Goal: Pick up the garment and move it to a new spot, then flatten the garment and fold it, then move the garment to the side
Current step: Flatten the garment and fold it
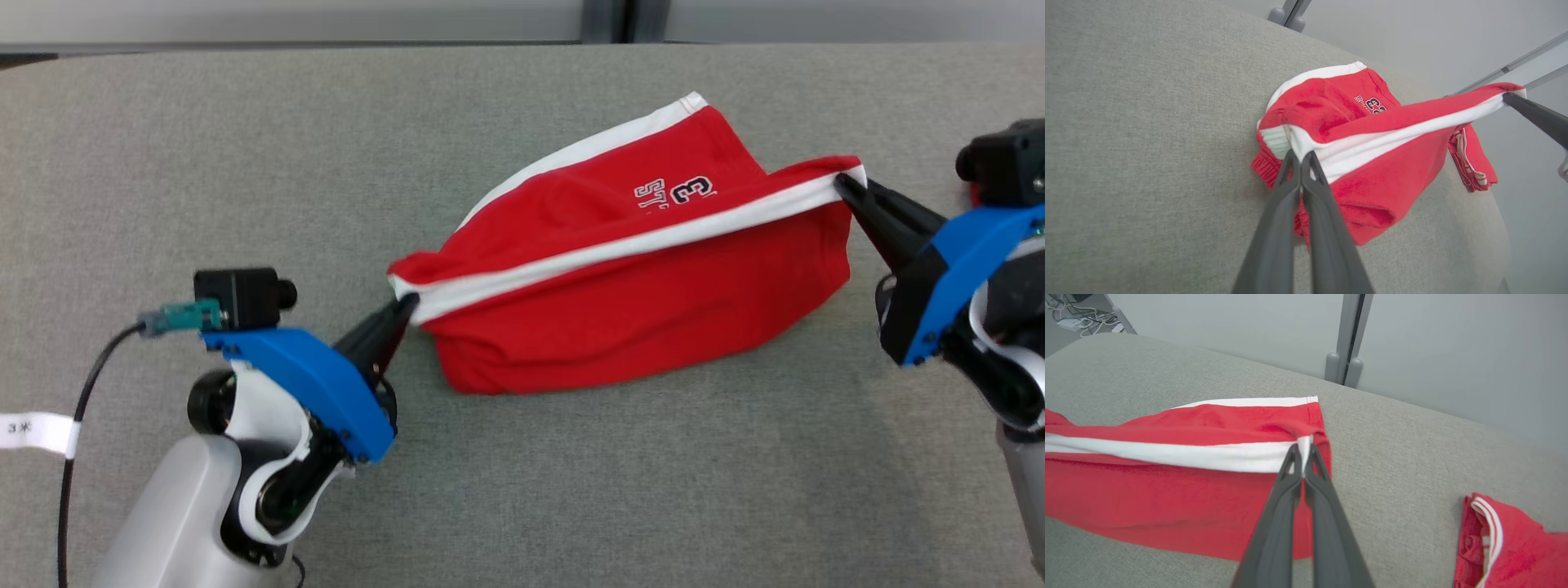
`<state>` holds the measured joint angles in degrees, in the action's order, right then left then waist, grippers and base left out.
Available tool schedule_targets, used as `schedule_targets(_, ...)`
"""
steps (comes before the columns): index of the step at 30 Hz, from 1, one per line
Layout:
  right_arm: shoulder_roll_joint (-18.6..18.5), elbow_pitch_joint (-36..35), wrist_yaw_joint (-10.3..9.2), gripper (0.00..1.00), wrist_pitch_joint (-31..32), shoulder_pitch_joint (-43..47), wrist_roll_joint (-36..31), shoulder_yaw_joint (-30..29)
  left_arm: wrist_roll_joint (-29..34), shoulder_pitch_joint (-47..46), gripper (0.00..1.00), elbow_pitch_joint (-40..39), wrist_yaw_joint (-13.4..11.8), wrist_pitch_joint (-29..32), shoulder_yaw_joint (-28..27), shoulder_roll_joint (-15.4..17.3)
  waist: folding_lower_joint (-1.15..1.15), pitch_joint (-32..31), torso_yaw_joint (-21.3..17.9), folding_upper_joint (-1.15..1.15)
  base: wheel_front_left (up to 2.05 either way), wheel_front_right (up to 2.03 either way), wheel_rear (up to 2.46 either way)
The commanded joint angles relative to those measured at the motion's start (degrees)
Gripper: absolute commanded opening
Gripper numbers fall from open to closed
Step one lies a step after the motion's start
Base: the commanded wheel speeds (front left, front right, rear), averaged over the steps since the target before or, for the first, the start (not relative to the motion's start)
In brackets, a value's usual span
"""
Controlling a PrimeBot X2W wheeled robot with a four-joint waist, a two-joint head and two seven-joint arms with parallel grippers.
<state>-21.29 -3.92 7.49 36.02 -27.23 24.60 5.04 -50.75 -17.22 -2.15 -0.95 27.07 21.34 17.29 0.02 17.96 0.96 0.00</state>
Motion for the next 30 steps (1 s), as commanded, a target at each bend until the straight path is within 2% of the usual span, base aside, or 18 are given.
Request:
schedule_targets(1,-0.59,1.6,0.01,0.0,-0.72,-2.24,-0.04,0.55,0.73,-2.29,0.0,1.28,0.26,-0.92,-0.35,-0.37,-0.02,2.24,2.22,0.0,0.0,0.0,0.0)
schedule_targets(7,-0.42,13.15,0.0,0.0,-5.7,-13.87,-0.99,5.07,3.28,-11.7,0.0,12.81,0.86,-5.27,-0.27,-3.99,-0.02,6.46,4.37,0.0,0.0,0.0,0.0)
schedule_targets(15,1.32,25.58,0.01,0.0,-11.34,-23.28,-3.98,7.37,3.85,-17.26,0.0,21.42,3.03,-9.78,0.65,-7.96,-0.02,9.91,5.13,0.0,0.0,0.0,0.0)
schedule_targets(16,1.53,26.87,0.01,0.07,-11.99,-23.89,-4.2,7.47,3.6,-17.5,0.0,22.09,3.37,-10.3,0.69,-8.44,-0.02,10.03,5.23,0.0,0.0,0.0,0.0)
schedule_targets(17,1.71,28.02,0.01,0.64,-12.85,-24.48,-4.34,7.38,3.55,-17.73,0.02,22.63,3.65,-10.86,0.7,-8.84,-0.02,10.09,5.36,0.0,0.0,0.0,0.0)
schedule_targets(18,1.84,28.96,0.01,1.0,-13.83,-24.94,-4.5,7.13,3.59,-18.01,0.45,23.09,3.88,-11.49,0.69,-9.19,-0.02,10.1,5.48,0.0,0.0,0.0,0.0)
schedule_targets(19,1.96,29.97,0.01,1.0,-14.74,-25.24,-4.61,7.04,3.54,-18.25,1.0,23.53,4.12,-12.11,0.74,-9.58,-0.02,10.02,5.69,0.0,0.0,0.0,0.0)
schedule_targets(25,1.94,33.97,0.01,1.0,-18.93,-24.52,-2.87,7.33,3.03,-16.16,1.0,24.24,5.67,-16.09,0.59,-10.35,-0.02,7.42,6.33,0.0,0.0,0.0,0.0)
schedule_targets(28,1.55,34.93,0.01,1.0,-19.97,-22.57,-1.67,7.26,3.6,-14.05,1.0,22.41,7.16,-22.0,0.6,-9.58,-0.02,5.49,6.35,0.0,0.0,0.0,0.0)
schedule_targets(30,1.36,35.76,0.01,1.0,-19.66,-21.12,-0.89,6.86,5.54,-11.95,1.0,22.09,7.73,-26.64,1.02,-7.76,-0.02,4.15,6.19,0.0,0.0,0.0,0.0)
